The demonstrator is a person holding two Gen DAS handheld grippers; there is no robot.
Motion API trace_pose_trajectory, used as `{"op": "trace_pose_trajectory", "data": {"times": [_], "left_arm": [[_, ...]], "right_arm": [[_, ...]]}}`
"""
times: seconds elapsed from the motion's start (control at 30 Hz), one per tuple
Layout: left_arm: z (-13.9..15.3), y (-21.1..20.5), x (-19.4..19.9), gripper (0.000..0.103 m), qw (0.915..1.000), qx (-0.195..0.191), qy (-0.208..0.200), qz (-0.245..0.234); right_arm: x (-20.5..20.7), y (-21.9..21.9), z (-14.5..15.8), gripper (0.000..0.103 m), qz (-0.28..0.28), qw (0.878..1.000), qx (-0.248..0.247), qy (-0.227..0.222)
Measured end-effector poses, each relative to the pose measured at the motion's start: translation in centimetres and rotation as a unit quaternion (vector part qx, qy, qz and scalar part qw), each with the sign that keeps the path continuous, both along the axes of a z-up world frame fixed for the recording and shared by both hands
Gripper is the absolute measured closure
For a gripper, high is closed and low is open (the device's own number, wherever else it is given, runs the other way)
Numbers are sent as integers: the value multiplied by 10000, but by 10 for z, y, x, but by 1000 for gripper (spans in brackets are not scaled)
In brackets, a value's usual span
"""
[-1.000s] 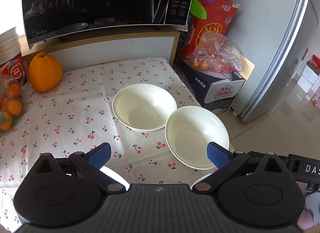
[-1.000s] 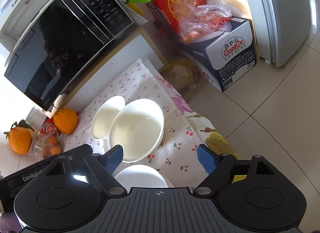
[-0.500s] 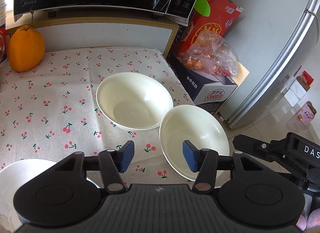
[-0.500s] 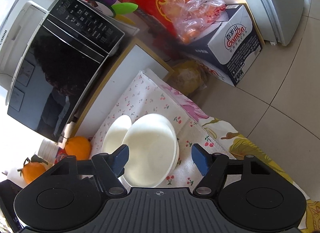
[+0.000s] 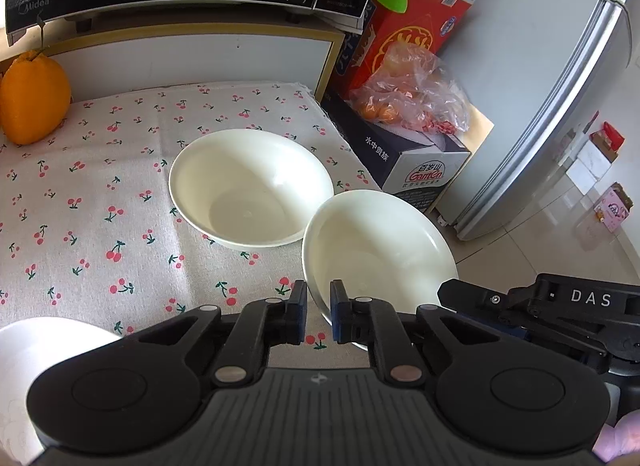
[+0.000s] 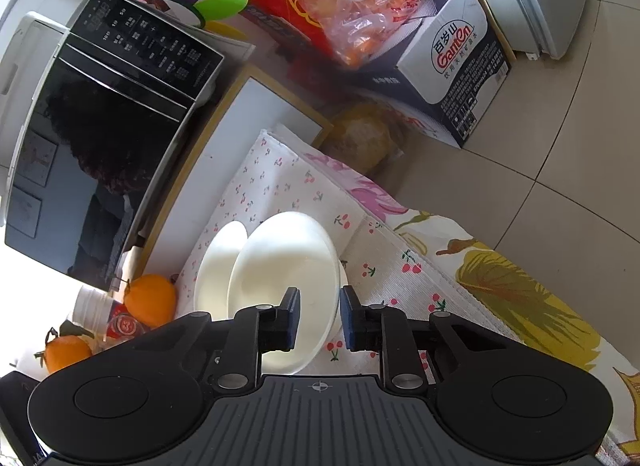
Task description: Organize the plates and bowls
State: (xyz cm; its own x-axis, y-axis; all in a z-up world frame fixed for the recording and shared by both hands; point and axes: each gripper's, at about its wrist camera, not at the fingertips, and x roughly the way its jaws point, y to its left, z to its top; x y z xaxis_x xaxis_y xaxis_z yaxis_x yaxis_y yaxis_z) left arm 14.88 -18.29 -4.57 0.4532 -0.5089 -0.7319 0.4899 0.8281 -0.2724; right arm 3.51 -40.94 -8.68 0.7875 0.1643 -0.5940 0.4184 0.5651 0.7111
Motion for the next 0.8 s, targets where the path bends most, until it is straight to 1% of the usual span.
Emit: {"op": "trace_pose_trajectory", "data": {"times": [0.47, 0.63, 0.8], "left_arm": [[0, 3, 0, 93, 9999, -135, 30, 65], [6, 4, -4, 93, 9998, -175, -42, 56], [15, 9, -11, 93, 9997, -246, -41, 46]], "right_arm": [[-1, 0, 1, 89, -26, 10000, 54, -49], [-4, 0, 8, 89, -27, 9999, 33, -125], [-11, -2, 18, 90, -96, 9997, 145, -159]]}}
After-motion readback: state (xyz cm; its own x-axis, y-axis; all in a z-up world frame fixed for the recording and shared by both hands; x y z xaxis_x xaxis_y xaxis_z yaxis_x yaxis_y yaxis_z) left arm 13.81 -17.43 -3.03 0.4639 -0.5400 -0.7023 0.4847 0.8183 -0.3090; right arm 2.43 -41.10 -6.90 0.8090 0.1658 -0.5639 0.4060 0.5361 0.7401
